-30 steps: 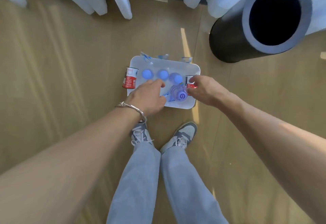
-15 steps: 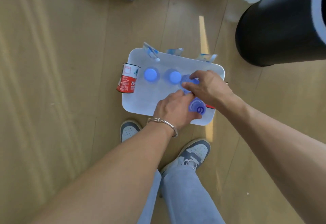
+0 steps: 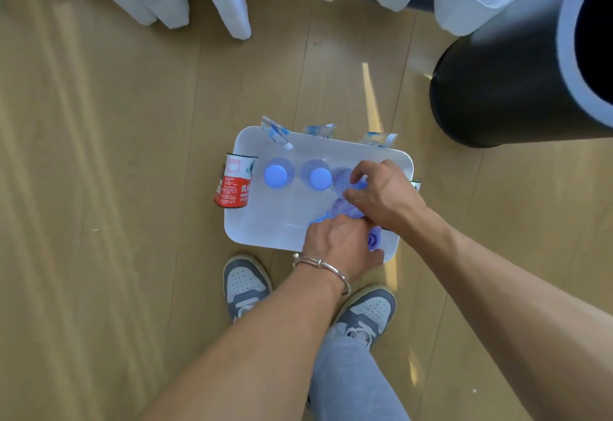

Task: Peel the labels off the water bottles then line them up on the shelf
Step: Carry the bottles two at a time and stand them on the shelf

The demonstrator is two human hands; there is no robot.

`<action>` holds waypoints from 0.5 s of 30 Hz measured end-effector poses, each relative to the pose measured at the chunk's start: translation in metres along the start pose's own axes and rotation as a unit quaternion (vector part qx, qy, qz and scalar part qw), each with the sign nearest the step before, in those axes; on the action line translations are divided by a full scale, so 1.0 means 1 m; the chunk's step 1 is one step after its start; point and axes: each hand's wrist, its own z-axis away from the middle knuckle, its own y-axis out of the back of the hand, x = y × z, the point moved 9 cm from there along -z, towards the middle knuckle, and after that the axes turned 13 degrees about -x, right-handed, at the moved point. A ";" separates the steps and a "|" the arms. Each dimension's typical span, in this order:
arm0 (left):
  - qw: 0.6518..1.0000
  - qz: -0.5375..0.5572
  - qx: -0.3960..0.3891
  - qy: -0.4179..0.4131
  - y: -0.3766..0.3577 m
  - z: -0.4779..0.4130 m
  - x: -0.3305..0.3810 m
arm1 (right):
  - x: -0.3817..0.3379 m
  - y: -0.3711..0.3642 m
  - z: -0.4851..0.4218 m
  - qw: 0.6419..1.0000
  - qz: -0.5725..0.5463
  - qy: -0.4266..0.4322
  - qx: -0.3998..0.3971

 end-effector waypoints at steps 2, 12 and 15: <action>0.999 -0.039 0.007 -0.009 -0.001 -0.001 0.005 | 0.001 -0.003 0.000 1.000 -0.025 0.009 0.006; 0.990 -0.081 0.037 -0.112 0.017 0.047 -0.008 | -0.015 0.009 0.043 0.995 -0.084 0.022 0.042; 0.985 -0.112 0.038 -0.122 0.040 0.085 -0.006 | -0.032 0.026 0.073 0.997 -0.062 0.019 0.044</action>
